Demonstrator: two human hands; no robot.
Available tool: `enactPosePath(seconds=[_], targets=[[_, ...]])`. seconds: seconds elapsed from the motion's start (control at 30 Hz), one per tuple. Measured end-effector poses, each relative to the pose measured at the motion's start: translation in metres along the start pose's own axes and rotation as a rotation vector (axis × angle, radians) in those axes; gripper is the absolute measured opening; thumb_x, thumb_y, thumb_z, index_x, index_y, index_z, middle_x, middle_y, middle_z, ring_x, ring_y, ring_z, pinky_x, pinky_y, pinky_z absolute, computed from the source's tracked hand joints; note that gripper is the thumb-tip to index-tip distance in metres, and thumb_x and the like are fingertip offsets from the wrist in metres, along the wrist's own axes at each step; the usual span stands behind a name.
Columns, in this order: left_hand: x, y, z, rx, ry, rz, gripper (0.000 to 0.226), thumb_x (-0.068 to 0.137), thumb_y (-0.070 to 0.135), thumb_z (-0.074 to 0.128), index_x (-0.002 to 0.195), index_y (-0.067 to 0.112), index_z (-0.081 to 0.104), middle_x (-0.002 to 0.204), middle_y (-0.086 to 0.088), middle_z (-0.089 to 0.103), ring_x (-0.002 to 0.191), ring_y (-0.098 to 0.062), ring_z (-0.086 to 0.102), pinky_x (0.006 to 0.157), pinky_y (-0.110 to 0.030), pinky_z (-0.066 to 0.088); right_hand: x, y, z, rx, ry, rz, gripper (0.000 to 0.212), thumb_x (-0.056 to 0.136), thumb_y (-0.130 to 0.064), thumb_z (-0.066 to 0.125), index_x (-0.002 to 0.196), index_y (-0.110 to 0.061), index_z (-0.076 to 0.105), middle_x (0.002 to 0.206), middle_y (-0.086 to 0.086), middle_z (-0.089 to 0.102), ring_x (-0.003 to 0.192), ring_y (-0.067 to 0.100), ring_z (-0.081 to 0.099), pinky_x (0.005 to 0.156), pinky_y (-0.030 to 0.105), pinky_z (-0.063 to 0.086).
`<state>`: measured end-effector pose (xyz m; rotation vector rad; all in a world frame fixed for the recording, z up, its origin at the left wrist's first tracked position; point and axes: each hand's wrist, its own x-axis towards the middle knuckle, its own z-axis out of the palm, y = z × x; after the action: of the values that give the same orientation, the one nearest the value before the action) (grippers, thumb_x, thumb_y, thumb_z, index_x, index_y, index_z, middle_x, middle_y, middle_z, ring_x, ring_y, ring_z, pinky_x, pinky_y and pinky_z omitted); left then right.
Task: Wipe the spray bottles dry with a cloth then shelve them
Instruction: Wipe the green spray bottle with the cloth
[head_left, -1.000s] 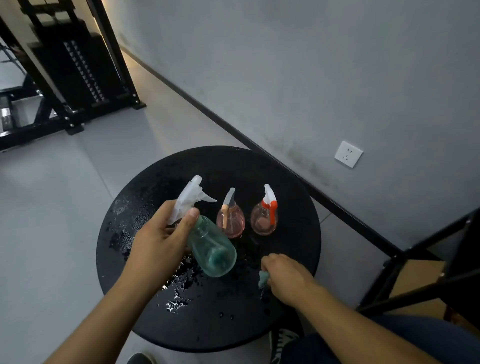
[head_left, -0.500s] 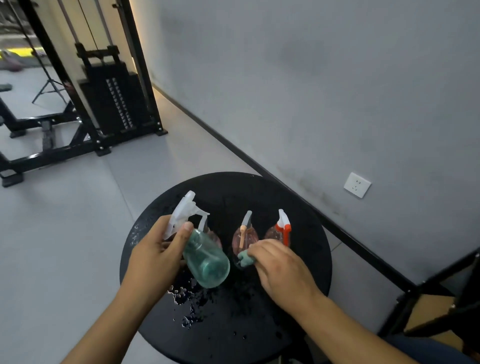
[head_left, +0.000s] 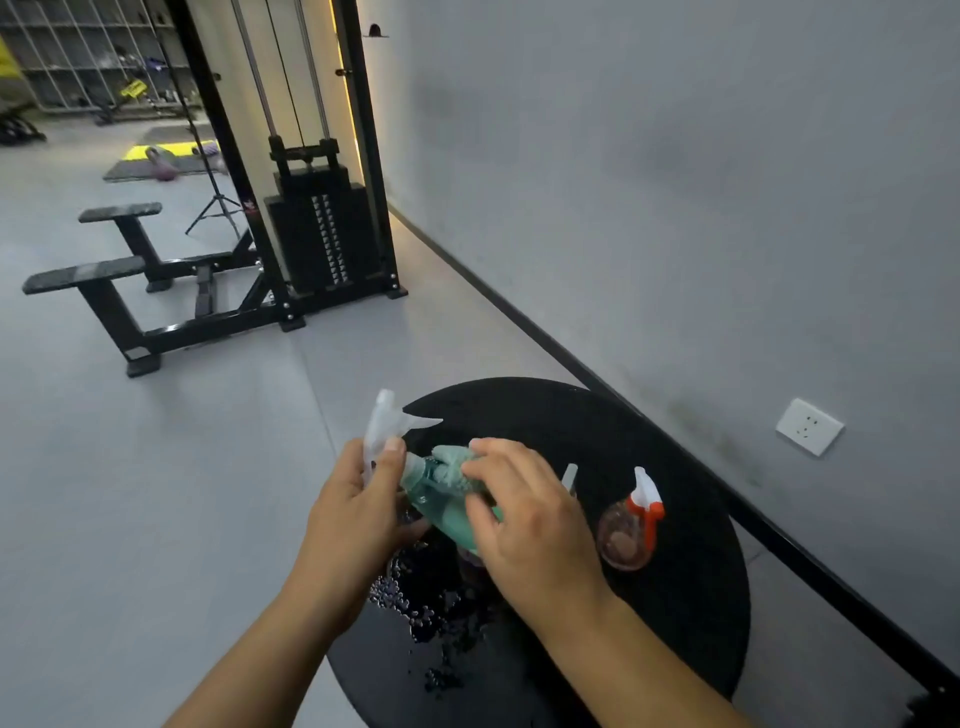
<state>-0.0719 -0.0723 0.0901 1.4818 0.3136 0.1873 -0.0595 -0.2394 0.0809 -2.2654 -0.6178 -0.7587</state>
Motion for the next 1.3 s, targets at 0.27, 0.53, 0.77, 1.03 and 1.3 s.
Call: enactPosePath(seconds=[0.27,0.53,0.77,1.03,1.3], targets=[[0.013,-0.003,0.0,-0.168,0.033,-0.082,0.026,0.109,0.037,0.055,0.111,0.017,0.071,0.092,-0.001,0.075,0.073,-0.012,0.074,0.061,-0.028,0.059,0.005,-0.01,0.023,0.069,-0.129,0.004,0.025,0.095,-0.022,0.066,0.119,-0.016,0.07,0.13,-0.003,0.065,0.126,0.008,0.052,0.11,0.026,0.042],[0.01,-0.001,0.003,-0.169,-0.021,-0.06,0.031,0.11,0.039,0.052,0.111,0.017,0.074,0.101,-0.007,0.081,0.082,-0.022,0.079,0.073,-0.036,0.063,0.017,-0.008,0.019,0.04,-0.149,0.039,0.034,0.096,-0.018,0.066,0.13,-0.021,0.067,0.139,-0.004,0.06,0.134,0.01,0.048,0.11,0.026,0.042],[0.009,0.005,0.004,-0.141,-0.008,-0.03,0.03,0.106,0.042,0.055,0.101,0.023,0.078,0.105,-0.012,0.08,0.09,-0.028,0.08,0.08,-0.043,0.063,0.015,-0.001,0.012,0.072,-0.089,-0.013,0.033,0.093,-0.011,0.07,0.124,-0.02,0.071,0.132,-0.004,0.065,0.129,0.009,0.053,0.105,0.027,0.047],[0.008,0.015,0.015,-0.193,0.007,0.025,0.032,0.104,0.044,0.055,0.1,0.02,0.075,0.098,-0.008,0.081,0.084,-0.022,0.079,0.068,-0.03,0.063,0.016,-0.007,0.009,0.093,0.0,-0.018,0.035,0.093,-0.006,0.067,0.126,-0.016,0.07,0.137,0.001,0.061,0.133,0.014,0.051,0.107,0.033,0.046],[0.017,0.021,0.015,-0.219,0.055,0.028,0.03,0.103,0.044,0.055,0.102,0.02,0.073,0.098,-0.01,0.08,0.087,-0.026,0.08,0.068,-0.031,0.064,0.022,0.006,0.009,0.087,0.051,0.035,0.035,0.093,-0.007,0.067,0.127,-0.015,0.069,0.134,0.001,0.063,0.13,0.013,0.054,0.107,0.029,0.047]])
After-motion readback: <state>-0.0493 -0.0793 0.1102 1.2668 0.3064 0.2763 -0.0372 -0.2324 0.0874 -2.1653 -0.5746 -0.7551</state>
